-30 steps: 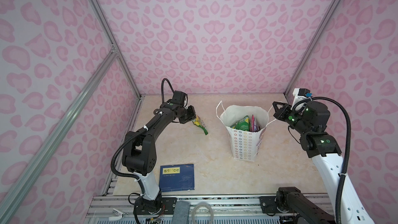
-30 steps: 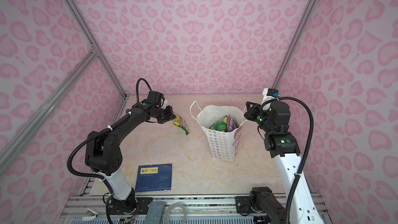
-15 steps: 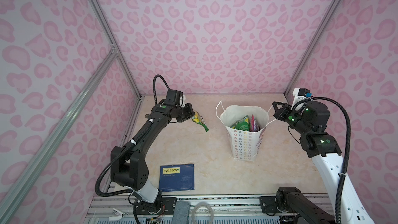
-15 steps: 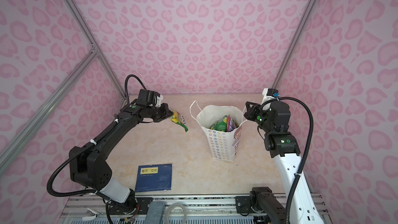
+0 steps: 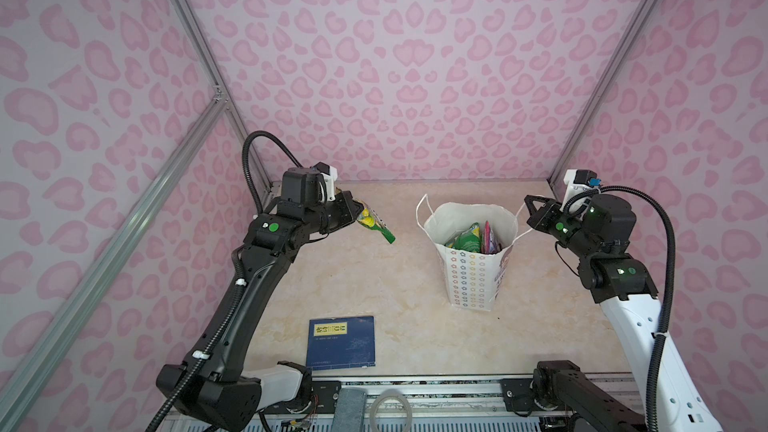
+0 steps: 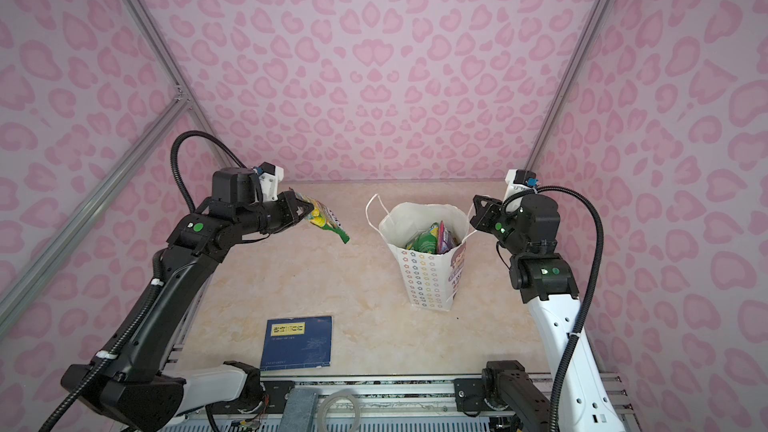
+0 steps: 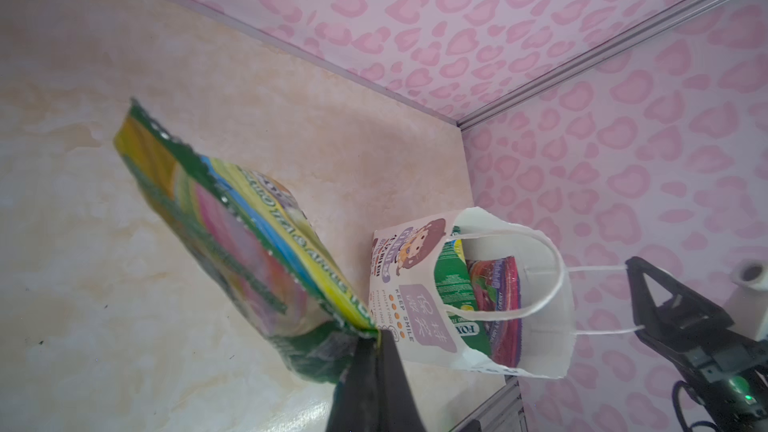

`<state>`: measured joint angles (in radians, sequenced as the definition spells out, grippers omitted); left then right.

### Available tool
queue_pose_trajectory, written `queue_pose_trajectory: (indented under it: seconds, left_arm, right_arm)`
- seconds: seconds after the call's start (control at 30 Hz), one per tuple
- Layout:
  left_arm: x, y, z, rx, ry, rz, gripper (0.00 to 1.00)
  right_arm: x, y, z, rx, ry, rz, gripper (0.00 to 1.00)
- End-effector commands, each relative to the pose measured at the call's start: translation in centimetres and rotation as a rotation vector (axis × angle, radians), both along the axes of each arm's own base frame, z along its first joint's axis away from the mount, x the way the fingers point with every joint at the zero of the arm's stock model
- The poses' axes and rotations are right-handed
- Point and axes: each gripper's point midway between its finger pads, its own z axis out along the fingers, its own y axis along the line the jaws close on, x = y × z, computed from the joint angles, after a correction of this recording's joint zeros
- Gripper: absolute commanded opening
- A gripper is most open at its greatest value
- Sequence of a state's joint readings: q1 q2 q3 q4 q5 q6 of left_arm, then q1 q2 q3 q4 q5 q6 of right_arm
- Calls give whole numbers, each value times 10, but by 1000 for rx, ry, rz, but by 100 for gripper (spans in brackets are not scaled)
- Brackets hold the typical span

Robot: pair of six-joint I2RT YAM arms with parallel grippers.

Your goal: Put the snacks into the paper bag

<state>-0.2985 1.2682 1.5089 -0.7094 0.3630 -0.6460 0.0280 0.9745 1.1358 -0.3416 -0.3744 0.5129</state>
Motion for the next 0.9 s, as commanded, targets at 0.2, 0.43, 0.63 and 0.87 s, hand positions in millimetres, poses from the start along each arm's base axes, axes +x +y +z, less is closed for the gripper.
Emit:
queue_pose_trajectory:
  seconds: [0.2,0.43,0.63,0.87]
  left_arm:
    - [-44,-14,100,-112,-180,-77,3]
    - [-67,-58,165,-179,-301,-212,3]
    - [-70,-101,195,-223,-341,-312,3]
    - [-71,-158,212,-270,-361,-423,3]
  right_arm:
    - [8,5,19,21,-86,24,0]
    - [9,4,19,21,-82,23,0]
    - [7,4,21,17,-90,21,0]
    - [7,5,20,17,-84,27,0]
